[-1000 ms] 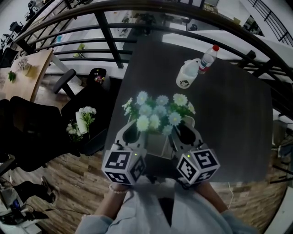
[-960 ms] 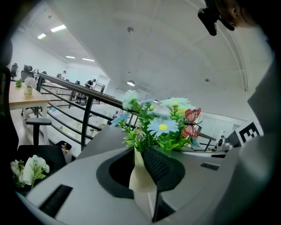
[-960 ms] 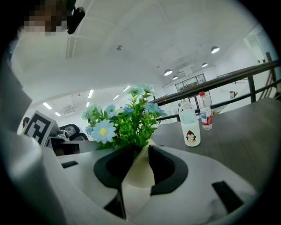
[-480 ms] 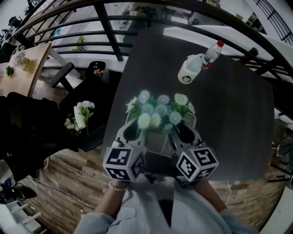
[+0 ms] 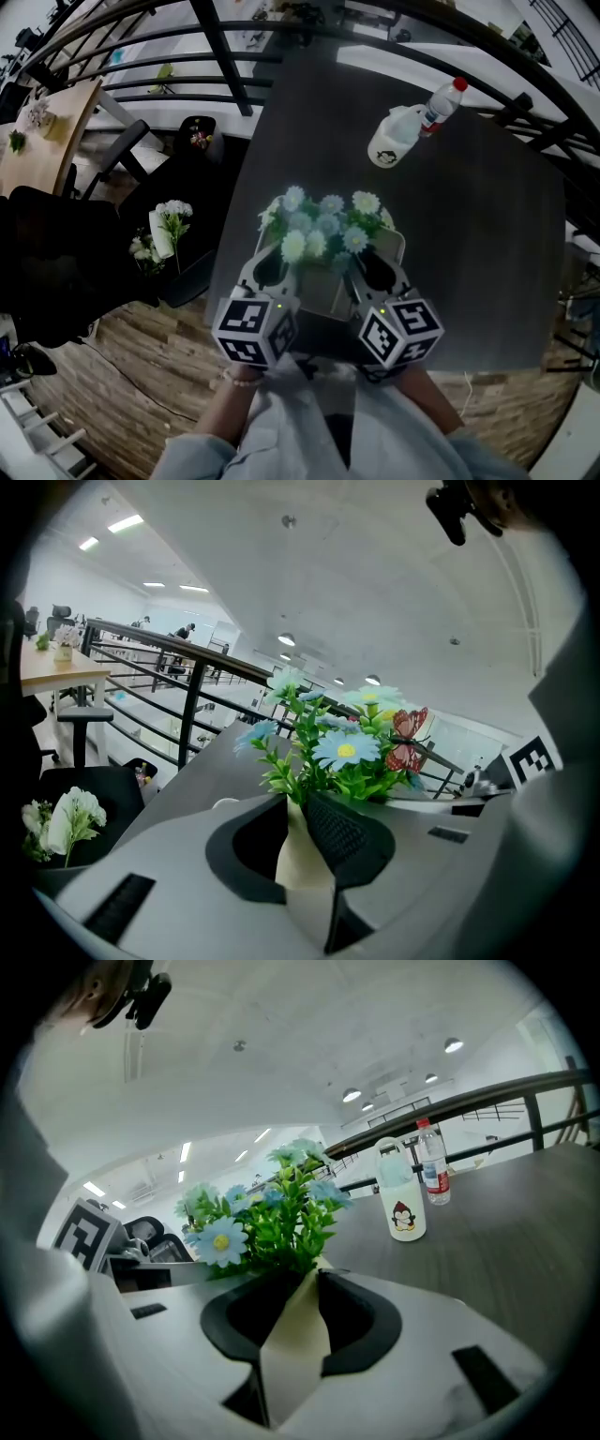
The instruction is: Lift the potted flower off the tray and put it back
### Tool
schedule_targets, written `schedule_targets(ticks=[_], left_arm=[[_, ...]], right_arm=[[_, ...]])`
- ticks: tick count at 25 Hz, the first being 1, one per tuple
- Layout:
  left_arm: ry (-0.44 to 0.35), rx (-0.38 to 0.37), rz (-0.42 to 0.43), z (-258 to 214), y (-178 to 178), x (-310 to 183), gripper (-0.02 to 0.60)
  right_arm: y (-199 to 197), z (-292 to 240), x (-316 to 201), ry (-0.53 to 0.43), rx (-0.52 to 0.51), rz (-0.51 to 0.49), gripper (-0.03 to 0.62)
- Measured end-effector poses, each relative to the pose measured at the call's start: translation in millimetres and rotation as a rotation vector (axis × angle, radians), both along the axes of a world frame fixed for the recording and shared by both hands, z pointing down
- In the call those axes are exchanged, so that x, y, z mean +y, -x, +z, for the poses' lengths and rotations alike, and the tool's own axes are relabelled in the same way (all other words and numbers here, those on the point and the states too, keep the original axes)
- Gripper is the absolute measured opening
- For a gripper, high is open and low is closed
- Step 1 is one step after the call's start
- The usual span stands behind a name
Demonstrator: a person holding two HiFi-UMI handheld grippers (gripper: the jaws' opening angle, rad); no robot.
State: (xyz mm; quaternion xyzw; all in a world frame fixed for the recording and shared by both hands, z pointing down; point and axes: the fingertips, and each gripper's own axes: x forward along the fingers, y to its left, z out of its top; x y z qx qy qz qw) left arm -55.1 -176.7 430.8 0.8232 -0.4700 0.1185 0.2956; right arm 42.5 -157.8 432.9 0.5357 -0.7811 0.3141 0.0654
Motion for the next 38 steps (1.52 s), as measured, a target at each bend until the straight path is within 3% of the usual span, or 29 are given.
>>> schedule_targets(ticks=[27,38], left_arm=[[0.093,-0.025,0.009,63.8,4.5,-1.0,0.069],[0.044,-0.025,0.010,66.7,5.9,-2.5,0.071]], right_arm=[[4.9,63.3,-1.1,0.114,0.000,-0.006,0.107],[5.6,68.9,-1.3,0.094,0.015,0.008,0.107]])
